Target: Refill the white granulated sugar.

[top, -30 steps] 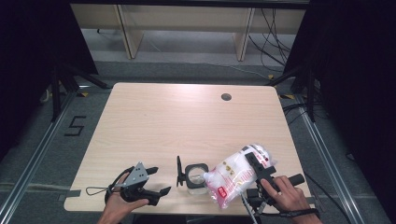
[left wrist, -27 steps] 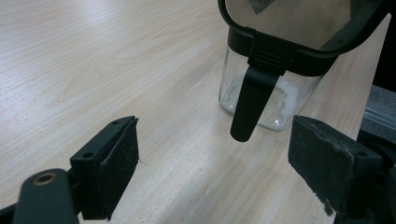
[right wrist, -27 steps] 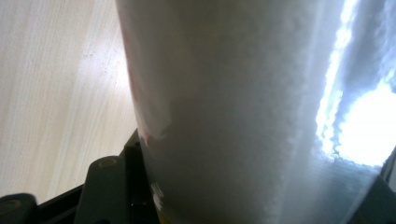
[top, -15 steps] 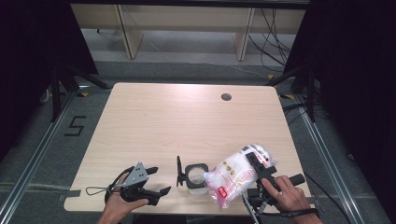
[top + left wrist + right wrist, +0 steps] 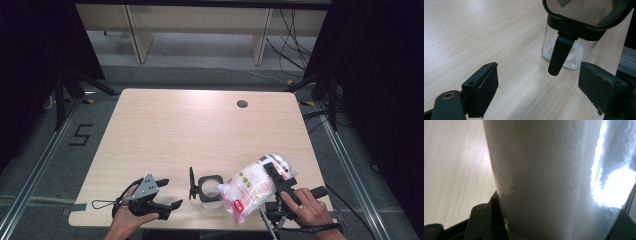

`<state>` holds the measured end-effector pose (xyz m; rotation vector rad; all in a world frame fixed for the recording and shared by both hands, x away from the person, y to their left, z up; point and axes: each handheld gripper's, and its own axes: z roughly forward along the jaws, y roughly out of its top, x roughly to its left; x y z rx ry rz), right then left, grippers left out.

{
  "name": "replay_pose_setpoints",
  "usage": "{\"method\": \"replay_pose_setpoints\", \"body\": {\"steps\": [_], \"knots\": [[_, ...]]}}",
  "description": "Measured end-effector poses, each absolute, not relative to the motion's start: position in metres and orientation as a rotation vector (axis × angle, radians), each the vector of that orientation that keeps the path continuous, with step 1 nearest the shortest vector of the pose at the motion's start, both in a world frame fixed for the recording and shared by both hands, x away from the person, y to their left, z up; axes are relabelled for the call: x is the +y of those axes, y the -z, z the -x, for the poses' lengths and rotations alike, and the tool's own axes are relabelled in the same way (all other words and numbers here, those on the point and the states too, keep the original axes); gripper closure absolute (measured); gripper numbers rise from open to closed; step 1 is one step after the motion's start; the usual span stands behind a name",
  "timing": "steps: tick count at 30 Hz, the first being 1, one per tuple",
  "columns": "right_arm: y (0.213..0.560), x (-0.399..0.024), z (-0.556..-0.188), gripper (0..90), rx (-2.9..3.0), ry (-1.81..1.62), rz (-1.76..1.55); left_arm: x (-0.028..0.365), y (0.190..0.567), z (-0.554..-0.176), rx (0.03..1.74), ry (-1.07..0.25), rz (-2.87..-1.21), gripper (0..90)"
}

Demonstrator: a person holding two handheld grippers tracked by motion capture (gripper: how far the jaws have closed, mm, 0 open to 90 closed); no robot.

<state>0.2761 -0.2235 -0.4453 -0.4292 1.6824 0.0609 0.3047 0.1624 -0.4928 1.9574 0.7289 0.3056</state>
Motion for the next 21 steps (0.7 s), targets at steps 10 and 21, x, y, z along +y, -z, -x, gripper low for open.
{"method": "replay_pose_setpoints", "body": {"steps": [10,21], "knots": [[0.4443,-0.2228,-0.2756,41.0,1.671,-0.067,0.44,0.164,0.4919,-0.3063,0.699,-0.319,-1.967,15.8],[0.4414,-0.2248,-0.2742,40.9,1.677,-0.074,0.427,0.1625,0.4927,-0.3059,0.716,-0.313,-1.966,15.8]]}}
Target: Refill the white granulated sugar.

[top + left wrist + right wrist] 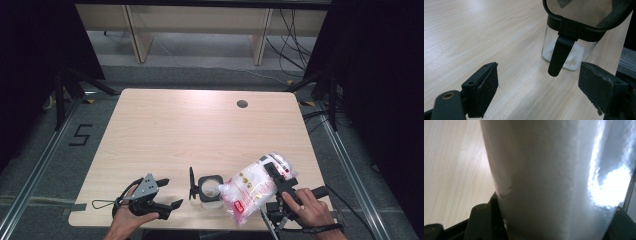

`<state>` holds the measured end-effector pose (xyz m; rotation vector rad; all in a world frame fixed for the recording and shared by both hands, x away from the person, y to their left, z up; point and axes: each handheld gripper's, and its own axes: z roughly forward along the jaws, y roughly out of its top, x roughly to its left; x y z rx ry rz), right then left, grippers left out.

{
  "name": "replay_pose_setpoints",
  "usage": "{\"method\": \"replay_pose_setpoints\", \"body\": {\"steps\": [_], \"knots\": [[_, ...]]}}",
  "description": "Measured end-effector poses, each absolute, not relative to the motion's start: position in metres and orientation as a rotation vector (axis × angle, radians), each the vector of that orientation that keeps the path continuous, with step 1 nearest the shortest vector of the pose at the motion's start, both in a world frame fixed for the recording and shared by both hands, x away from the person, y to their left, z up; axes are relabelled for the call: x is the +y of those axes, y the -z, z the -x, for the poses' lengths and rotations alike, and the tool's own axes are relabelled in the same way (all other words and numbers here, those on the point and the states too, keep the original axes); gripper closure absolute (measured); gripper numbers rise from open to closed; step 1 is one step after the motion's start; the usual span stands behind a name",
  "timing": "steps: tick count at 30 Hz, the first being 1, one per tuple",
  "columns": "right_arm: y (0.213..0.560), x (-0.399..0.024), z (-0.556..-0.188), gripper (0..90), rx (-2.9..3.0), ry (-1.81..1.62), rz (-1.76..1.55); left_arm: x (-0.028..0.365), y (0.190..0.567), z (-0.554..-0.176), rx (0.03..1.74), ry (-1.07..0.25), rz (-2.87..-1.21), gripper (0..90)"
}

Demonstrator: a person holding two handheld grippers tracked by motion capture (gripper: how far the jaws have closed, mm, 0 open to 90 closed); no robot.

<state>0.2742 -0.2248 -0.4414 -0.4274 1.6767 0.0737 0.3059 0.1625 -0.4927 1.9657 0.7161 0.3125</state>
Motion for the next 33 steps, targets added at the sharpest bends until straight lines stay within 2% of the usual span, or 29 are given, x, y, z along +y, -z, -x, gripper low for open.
{"method": "replay_pose_setpoints", "body": {"steps": [30,33], "knots": [[0.4399,-0.2267,-0.2749,40.9,1.644,-0.081,0.473,0.1634,0.4923,-0.3046,0.701,-0.317,-1.977,15.8],[0.4455,-0.228,-0.2716,40.8,1.687,-0.124,0.364,0.1626,0.492,-0.304,0.711,-0.317,-1.967,15.8]]}}
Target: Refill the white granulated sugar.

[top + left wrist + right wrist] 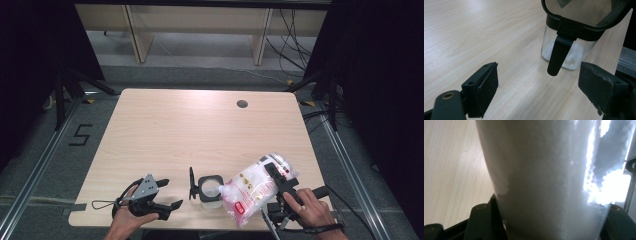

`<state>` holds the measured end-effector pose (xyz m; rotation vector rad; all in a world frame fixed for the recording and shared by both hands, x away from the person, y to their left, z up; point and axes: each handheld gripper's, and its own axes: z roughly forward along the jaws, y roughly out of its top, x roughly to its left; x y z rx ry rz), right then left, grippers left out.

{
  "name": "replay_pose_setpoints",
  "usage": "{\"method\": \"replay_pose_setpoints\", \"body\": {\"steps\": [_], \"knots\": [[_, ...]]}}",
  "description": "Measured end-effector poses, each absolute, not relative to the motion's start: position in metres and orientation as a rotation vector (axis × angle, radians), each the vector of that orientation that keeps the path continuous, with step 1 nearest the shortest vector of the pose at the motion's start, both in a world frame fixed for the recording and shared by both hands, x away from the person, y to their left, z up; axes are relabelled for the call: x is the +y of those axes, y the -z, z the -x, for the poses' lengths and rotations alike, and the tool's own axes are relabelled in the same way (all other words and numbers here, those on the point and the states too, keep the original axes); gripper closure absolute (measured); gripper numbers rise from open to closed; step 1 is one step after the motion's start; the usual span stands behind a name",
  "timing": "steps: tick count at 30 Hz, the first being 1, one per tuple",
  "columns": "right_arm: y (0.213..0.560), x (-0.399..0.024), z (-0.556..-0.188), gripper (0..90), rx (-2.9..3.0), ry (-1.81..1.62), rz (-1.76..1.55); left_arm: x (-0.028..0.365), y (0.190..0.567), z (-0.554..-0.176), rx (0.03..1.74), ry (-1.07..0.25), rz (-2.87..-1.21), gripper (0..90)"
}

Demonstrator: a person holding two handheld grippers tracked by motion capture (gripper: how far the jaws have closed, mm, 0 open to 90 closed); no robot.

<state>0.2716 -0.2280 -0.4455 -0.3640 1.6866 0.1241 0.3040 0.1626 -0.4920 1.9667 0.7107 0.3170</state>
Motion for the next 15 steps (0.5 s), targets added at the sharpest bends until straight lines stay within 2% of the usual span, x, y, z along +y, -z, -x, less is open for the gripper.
{"method": "replay_pose_setpoints", "body": {"steps": [2,15], "knots": [[0.4397,-0.2255,-0.2731,40.8,1.659,-0.102,0.444,0.1633,0.4922,-0.3044,0.7,-0.316,-1.978,15.7],[0.4399,-0.2255,-0.2741,40.8,1.655,-0.119,0.434,0.1617,0.4932,-0.3039,0.729,-0.299,-1.951,15.8]]}}
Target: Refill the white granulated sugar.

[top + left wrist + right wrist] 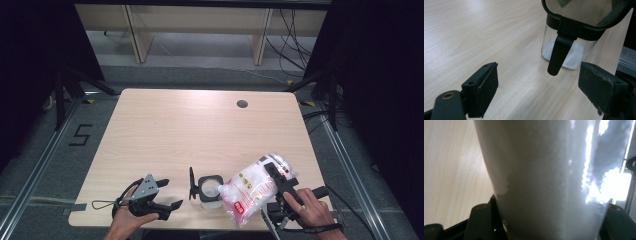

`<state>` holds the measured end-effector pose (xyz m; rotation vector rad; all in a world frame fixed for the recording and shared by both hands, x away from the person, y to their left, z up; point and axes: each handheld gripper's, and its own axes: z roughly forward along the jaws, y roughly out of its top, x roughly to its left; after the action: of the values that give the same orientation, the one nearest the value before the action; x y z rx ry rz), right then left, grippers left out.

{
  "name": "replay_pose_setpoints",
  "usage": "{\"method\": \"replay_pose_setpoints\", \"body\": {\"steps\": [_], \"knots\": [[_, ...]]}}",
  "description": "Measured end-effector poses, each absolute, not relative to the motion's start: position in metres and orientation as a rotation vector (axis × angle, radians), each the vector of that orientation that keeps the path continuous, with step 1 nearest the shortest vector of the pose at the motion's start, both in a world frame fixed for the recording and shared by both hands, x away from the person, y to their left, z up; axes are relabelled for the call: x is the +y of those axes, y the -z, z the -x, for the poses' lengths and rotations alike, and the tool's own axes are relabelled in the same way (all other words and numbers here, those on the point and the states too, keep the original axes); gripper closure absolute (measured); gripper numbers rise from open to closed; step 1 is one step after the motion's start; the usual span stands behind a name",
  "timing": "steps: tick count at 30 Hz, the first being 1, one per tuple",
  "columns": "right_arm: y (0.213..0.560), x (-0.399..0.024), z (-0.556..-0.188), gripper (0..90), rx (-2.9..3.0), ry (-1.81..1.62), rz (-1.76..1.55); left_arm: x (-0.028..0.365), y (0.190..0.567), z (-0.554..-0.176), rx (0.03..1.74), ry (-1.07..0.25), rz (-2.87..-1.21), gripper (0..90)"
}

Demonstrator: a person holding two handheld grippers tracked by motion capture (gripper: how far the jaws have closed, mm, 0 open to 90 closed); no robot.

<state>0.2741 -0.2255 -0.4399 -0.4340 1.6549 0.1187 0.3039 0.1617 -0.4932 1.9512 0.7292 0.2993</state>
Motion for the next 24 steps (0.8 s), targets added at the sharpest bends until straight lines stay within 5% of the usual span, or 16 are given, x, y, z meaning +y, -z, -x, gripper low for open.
{"method": "replay_pose_setpoints", "body": {"steps": [24], "knots": [[0.442,-0.2262,-0.2744,40.8,1.674,-0.118,0.414,0.1637,0.4926,-0.3041,0.738,-0.307,-1.947,15.8]]}}
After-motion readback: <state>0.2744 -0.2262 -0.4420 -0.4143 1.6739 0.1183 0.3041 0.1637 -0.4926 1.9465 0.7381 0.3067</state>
